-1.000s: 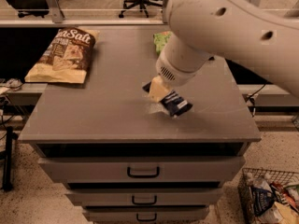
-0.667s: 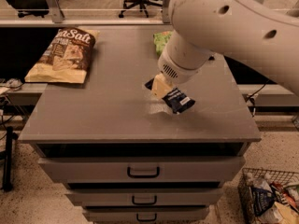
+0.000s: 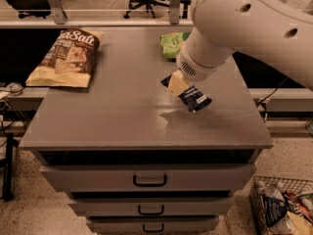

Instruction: Move rxbar blueberry near green rice chip bag

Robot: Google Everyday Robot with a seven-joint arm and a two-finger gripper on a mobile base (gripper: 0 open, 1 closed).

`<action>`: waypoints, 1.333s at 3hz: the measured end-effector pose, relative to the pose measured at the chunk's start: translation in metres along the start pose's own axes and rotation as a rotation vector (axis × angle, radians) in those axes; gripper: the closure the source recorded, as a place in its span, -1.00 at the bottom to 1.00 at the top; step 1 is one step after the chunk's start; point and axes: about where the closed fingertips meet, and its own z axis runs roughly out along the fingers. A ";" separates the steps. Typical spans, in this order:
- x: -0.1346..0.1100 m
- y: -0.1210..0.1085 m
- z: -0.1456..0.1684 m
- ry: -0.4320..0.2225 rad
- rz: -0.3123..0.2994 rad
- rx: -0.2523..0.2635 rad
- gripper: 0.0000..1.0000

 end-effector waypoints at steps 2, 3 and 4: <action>0.010 -0.111 0.038 -0.030 0.050 0.058 1.00; 0.012 -0.151 0.062 -0.036 0.049 0.050 1.00; 0.015 -0.173 0.077 -0.033 0.026 0.024 0.66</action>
Offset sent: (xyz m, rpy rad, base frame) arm 0.1568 -0.1244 -0.0156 0.0287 -0.0807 -0.0759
